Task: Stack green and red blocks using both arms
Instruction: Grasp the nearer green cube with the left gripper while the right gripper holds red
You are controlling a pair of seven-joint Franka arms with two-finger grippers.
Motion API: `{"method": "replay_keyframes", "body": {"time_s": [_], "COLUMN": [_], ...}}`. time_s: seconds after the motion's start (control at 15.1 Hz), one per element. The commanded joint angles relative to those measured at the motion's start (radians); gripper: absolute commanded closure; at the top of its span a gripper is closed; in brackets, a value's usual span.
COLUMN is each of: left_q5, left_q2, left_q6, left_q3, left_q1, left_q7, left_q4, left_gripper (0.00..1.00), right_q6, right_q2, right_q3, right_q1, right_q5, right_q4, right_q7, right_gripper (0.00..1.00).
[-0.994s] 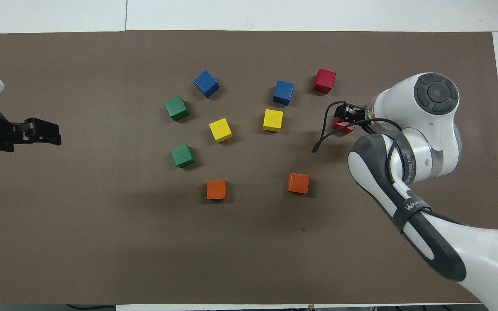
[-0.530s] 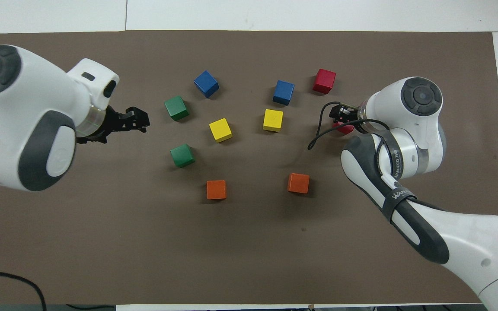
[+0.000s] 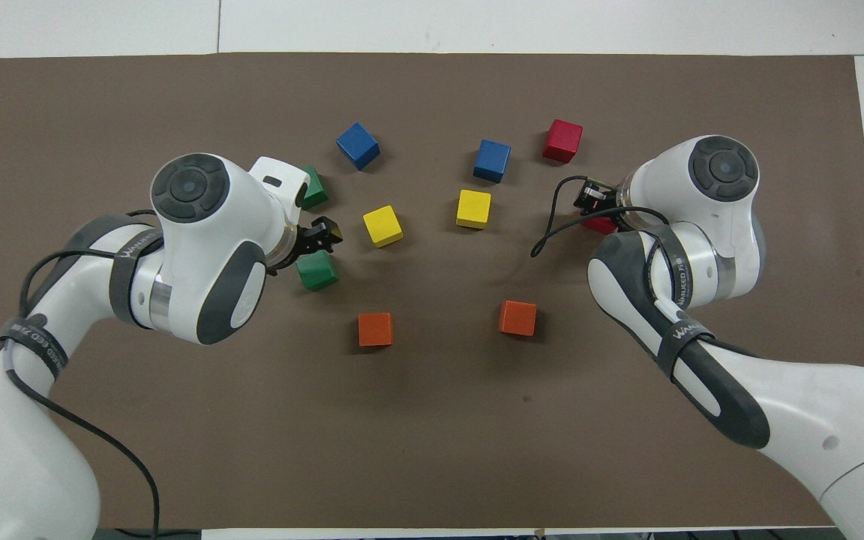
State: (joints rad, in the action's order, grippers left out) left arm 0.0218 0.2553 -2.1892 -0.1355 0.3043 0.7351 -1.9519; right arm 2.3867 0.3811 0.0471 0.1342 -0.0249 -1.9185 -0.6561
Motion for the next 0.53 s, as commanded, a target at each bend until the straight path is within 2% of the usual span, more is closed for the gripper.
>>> {"method": "replay_keyframes", "body": {"time_s": [0.0,0.07,0.27,0.46], "left_q5": [0.001,-0.012,-0.033,-0.033], "left_q2": [0.028,0.028,0.025,0.038], "left_q6": [-0.087,-0.09,-0.124,-0.21], "left_q3": [0.017,0.017,0.017,0.017], "left_q1": [0.038,0.038,0.024,0.024], "left_q7": [0.075,0.064,-0.011,-0.002], "left_q4": [-0.041,-0.05,-0.079,-0.122], "left_gripper": [0.0,0.0,0.0,0.0], "right_q6": [0.026,0.026,0.003,-0.073], "right_q2": [0.019,0.019,0.016,-0.026], "right_q3": [0.004,0.004,0.002,-0.004], "right_q1": [-0.007,-0.007,-0.013,-0.053], "right_q5": [-0.006,-0.006,-0.012,-0.023], "right_q4": [0.013,0.013,0.029,0.041], "right_q7": [-0.023,-0.019,-0.004,0.132], "right_gripper": [0.85,1.0,1.0,1.0]}}
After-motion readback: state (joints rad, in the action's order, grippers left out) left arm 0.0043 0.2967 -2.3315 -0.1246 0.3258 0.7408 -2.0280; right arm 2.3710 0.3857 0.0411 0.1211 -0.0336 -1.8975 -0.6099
